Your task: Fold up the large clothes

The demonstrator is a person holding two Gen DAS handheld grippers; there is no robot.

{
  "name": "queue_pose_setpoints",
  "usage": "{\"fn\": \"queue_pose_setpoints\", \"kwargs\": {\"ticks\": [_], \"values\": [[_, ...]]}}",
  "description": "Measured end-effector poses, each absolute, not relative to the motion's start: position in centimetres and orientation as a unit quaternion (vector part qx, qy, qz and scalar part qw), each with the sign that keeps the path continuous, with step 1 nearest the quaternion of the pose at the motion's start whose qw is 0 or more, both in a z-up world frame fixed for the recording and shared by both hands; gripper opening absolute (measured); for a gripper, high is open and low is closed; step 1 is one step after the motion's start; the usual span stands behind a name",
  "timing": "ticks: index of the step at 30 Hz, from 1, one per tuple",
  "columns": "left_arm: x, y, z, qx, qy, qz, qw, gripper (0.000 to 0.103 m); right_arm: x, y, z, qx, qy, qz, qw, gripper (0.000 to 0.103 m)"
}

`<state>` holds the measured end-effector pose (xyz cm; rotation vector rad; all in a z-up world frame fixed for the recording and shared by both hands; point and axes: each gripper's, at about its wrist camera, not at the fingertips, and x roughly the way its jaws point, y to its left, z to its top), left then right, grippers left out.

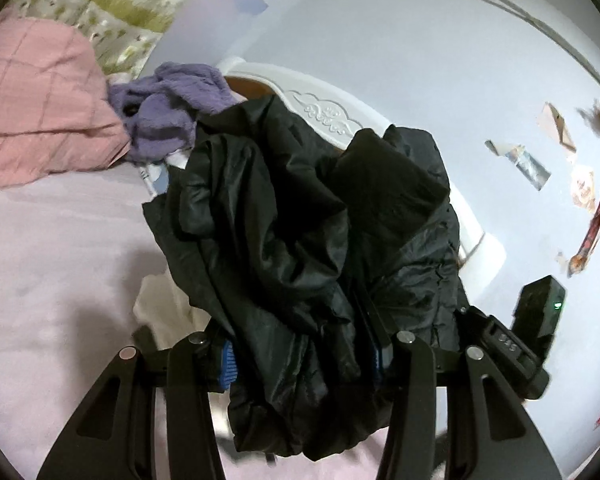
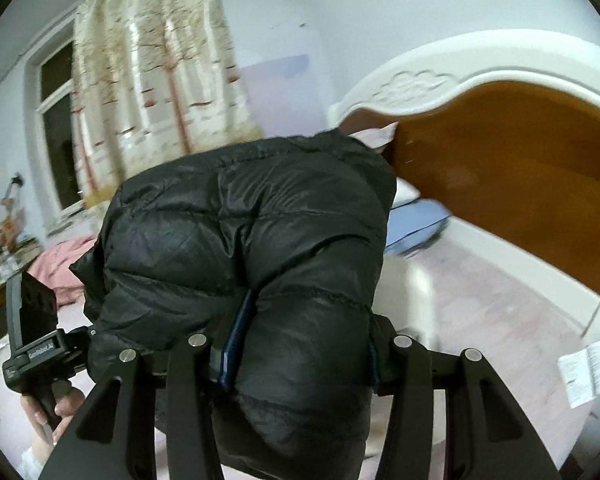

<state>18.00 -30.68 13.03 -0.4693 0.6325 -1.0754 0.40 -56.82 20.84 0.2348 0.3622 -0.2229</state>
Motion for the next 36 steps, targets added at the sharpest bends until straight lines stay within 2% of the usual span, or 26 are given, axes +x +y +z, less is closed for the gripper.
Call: {"fn": "queue_pose_setpoints", "kwargs": {"ticks": [6,8,10,15,19,22,24,30,36], "values": [[19.4,-34.6,9.2,-0.198,0.324,-0.478,0.792,0.049,2.1,-59.8,17.6,0.096,0.195,-0.17,0.961,0.054],[19.4,-34.9,8.2,-0.191,0.329,-0.455,0.805,0.058,2.0,-60.4,16.8,0.095,0.191,-0.172,0.962,0.057],[19.6,-34.8,7.9,-0.177,0.318,-0.426,0.828,0.067,1.9,-60.2,16.5,0.086,0.185,-0.174,0.963,0.061],[18.7,-32.2,9.3,-0.129,0.279,-0.373,0.875,0.08,1.8,-57.8,16.9,0.056,0.168,-0.217,0.96,0.084],[17.1,-28.4,11.1,-0.128,0.238,-0.331,0.904,0.082,-0.4,-55.4,17.8,0.031,0.13,-0.273,0.953,0.087],[15.2,-25.5,12.1,-0.104,0.201,-0.316,0.922,0.083,-2.8,-53.5,18.2,0.036,0.108,-0.281,0.953,0.094],[13.2,-23.4,12.4,-0.076,0.172,-0.3,0.935,0.087,-4.5,-52.1,18.1,0.044,0.092,-0.269,0.958,0.103],[8.6,-17.8,12.0,-0.048,0.15,-0.28,0.947,0.095,-6.9,-47.3,16.7,0.06,0.098,-0.21,0.971,0.103],[4.7,-13.4,10.6,-0.013,0.134,-0.251,0.958,0.096,-8.0,-41.4,15.5,0.052,0.086,-0.189,0.977,0.103]]}}
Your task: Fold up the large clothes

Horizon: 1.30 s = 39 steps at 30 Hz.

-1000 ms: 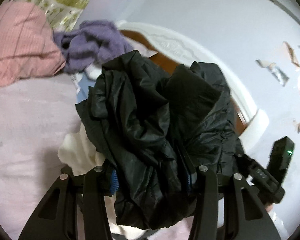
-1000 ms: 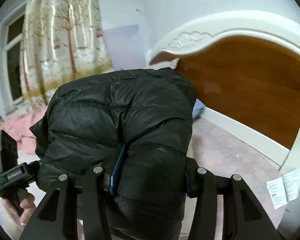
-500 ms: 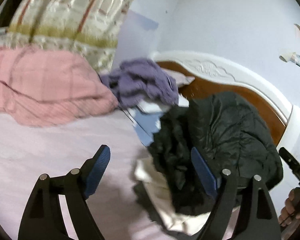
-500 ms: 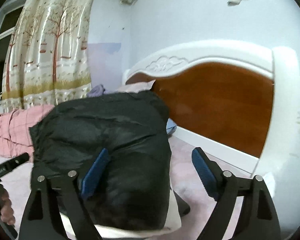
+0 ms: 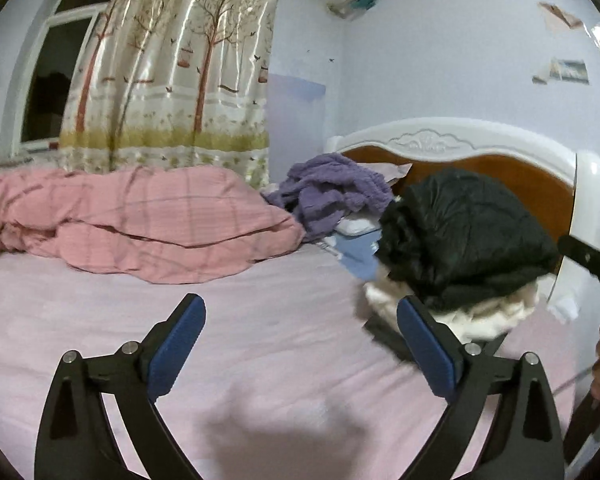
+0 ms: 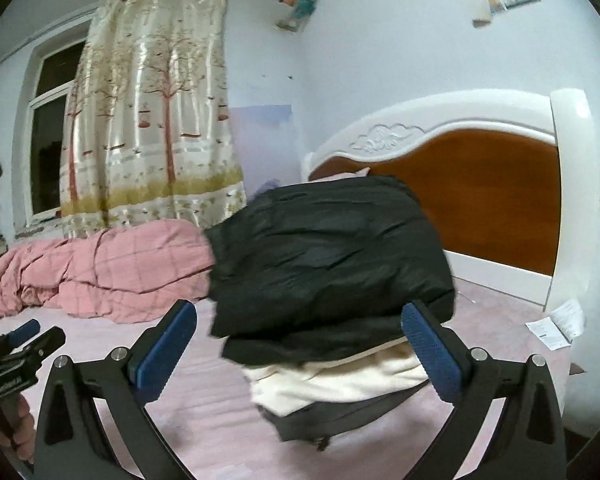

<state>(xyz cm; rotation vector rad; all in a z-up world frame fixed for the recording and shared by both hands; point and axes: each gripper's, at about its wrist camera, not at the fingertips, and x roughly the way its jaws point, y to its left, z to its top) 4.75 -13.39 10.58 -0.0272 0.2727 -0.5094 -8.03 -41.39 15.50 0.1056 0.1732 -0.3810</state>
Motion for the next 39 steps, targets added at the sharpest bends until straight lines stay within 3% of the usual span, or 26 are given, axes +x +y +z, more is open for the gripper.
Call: {"fn": "queue_pose_setpoints", "kwargs": {"ticks": [14,39], "values": [[3.8,-12.3,3.7,0.003,0.127,-0.246,0.961,0.096,-5.8,-35.1,5.5,-0.027,0.171,-0.225,0.959,0.103],[4.2,-12.4,2.6,0.002,0.138,-0.222,0.965,0.103,-5.4,-36.4,5.4,-0.014,0.185,-0.234,0.954,0.103]]}}
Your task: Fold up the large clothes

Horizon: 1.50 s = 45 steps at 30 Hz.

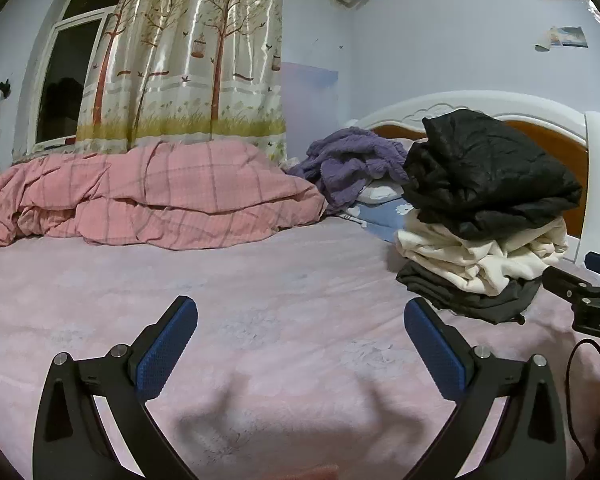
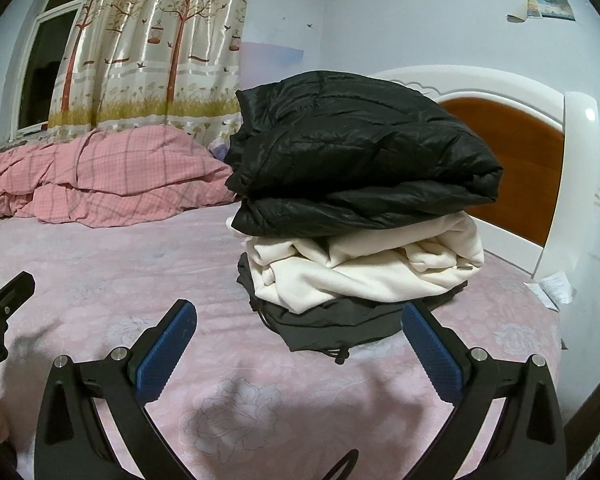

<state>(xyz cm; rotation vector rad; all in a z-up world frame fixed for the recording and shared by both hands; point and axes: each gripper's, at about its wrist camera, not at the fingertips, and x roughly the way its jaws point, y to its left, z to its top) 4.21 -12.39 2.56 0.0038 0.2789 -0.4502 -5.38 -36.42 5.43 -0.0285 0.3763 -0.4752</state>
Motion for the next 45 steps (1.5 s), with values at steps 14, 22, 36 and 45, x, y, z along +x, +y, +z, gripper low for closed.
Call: {"fn": "queue_pose_setpoints", "kwargs": {"ticks": [14,22,36,45], "values": [[4.22,-12.23,2.63,0.0,0.138,-0.22,0.966,0.103,-5.35,-36.66,5.39,-0.012,0.189,-0.235,0.953,0.103],[4.22,-12.25,2.61,-0.001,0.138,-0.219,0.966,0.103,-5.4,-36.66,5.37,-0.01,0.189,-0.235,0.953,0.103],[4.2,-11.75,2.52,0.003,0.139,-0.217,0.966,0.103,-5.7,-36.06,5.35,-0.011,0.187,-0.235,0.954,0.103],[4.21,-11.71,2.44,0.004,0.143,-0.216,0.966,0.103,-5.75,-35.91,5.33,-0.01,0.188,-0.236,0.953,0.103]]}}
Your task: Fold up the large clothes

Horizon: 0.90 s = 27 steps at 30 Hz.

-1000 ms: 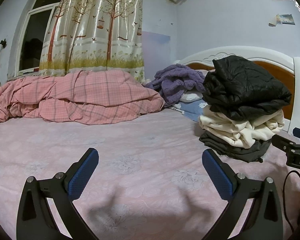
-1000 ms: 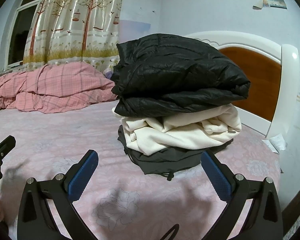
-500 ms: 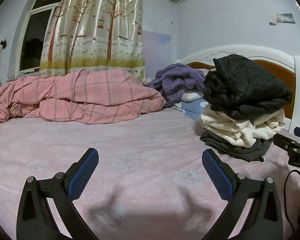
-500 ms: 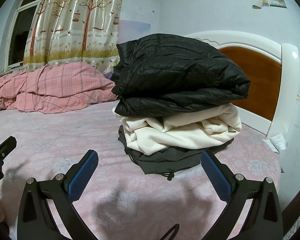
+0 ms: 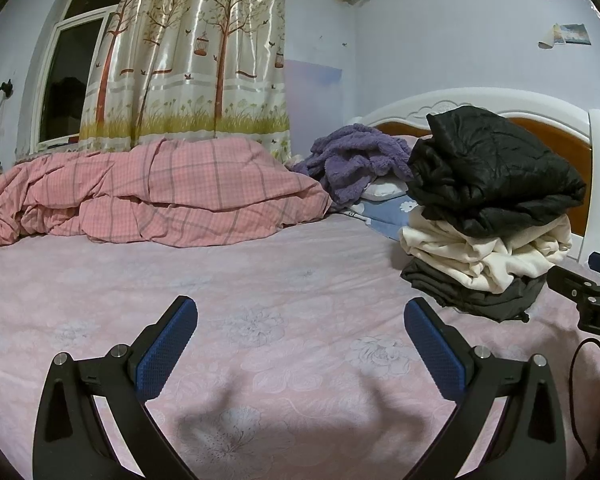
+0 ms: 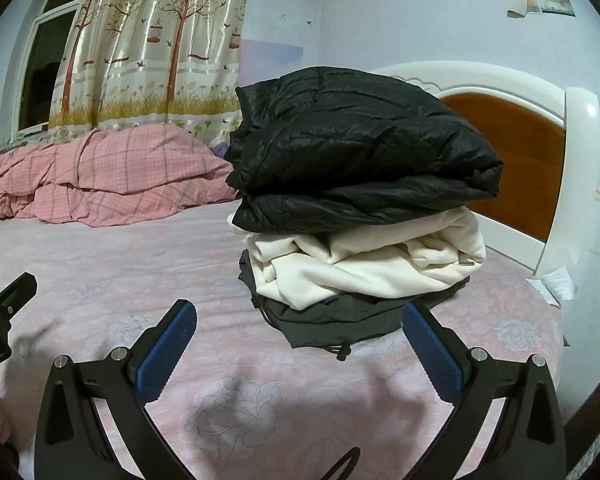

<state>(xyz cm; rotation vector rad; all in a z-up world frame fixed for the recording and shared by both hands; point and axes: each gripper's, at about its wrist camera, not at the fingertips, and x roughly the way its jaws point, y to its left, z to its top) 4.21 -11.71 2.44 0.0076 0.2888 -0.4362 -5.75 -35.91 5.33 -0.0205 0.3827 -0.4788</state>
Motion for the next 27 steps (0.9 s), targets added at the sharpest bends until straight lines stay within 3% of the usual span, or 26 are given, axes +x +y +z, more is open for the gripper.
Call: {"fn": "queue_pose_setpoints", "kwargs": {"ticks": [27], "values": [[4.37,-11.57,2.11,0.007,0.152,-0.216,0.964,0.103,-5.66,-35.94,5.19,-0.01,0.19,-0.235,0.953,0.103]]}}
